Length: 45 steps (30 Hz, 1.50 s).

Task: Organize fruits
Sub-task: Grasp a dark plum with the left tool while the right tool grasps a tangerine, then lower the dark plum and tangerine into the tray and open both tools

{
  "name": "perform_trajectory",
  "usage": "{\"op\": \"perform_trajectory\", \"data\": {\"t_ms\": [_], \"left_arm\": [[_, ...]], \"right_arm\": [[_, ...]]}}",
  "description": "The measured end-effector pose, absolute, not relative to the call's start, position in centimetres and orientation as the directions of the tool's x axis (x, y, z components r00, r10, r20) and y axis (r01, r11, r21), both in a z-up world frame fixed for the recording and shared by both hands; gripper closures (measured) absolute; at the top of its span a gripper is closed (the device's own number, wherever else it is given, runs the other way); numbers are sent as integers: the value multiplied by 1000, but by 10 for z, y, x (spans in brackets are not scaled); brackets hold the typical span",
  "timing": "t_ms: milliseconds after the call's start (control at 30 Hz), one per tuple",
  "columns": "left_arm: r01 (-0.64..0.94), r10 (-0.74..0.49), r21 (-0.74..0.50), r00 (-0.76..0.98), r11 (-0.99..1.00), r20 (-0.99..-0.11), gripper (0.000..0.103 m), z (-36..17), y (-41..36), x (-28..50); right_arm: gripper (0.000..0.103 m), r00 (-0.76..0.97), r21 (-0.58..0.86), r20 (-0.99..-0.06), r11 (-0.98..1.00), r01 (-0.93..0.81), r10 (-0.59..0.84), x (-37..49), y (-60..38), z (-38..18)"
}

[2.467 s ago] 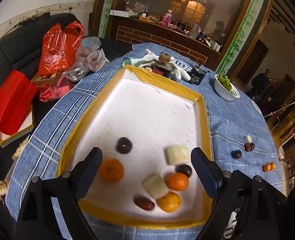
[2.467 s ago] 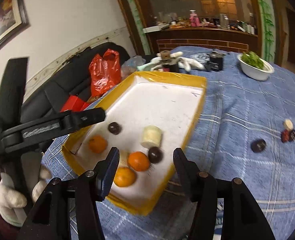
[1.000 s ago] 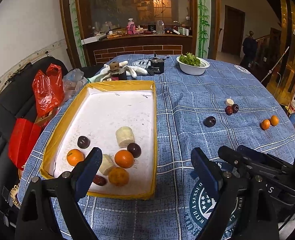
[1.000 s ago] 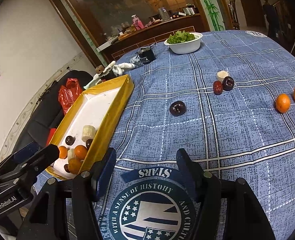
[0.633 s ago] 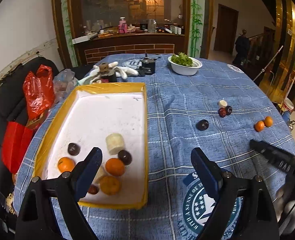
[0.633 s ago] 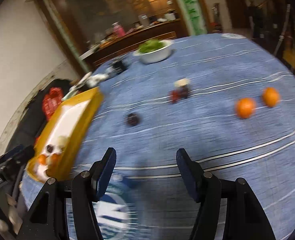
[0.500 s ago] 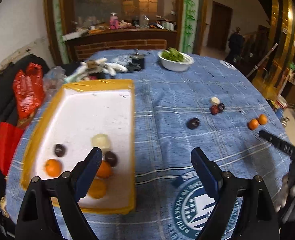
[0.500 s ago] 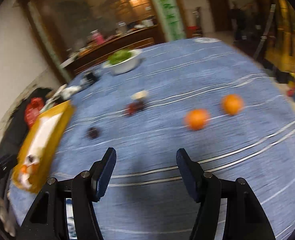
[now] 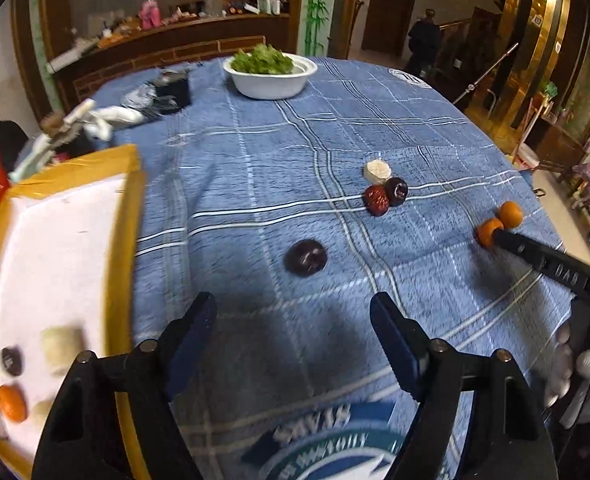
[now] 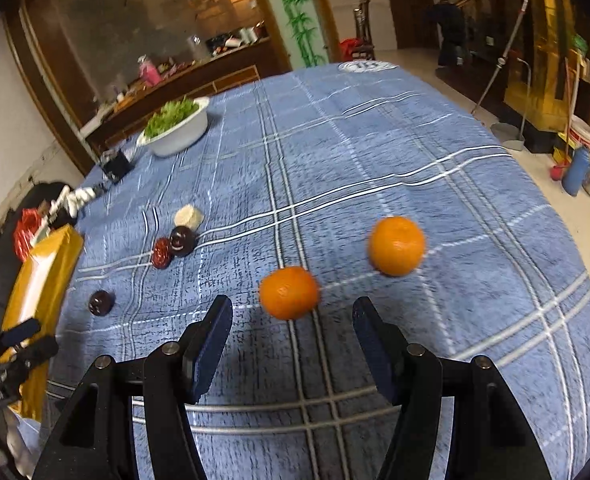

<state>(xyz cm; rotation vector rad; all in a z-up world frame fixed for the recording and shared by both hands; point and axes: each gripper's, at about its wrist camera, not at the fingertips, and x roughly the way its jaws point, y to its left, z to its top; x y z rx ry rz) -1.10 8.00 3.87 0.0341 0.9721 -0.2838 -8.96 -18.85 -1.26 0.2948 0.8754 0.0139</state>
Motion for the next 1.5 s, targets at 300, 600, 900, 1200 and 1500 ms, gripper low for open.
{"op": "perform_trajectory", "data": {"t_ms": [300,600,900,1200,1500], "left_arm": [[281,-195,-59,485,958,-852,54,12,62,25],[290,-203,-57,505,955,-839,80,13,59,12],[204,-260,-170,596,964,-760,80,75,126,-24],[-5,-131,-183,678,983,-724,79,103,242,-28],[-185,-20,-170,618,968,-786,79,61,321,-11]], "right_arm": [[37,625,263,-766,960,94,149,-77,-184,-24],[67,638,265,-758,958,107,138,-78,-187,-25],[66,708,301,-676,953,12,205,-100,-160,18],[66,684,291,-620,922,-255,384,-106,-44,66],[65,502,356,-656,817,-454,564,-79,93,49]]}}
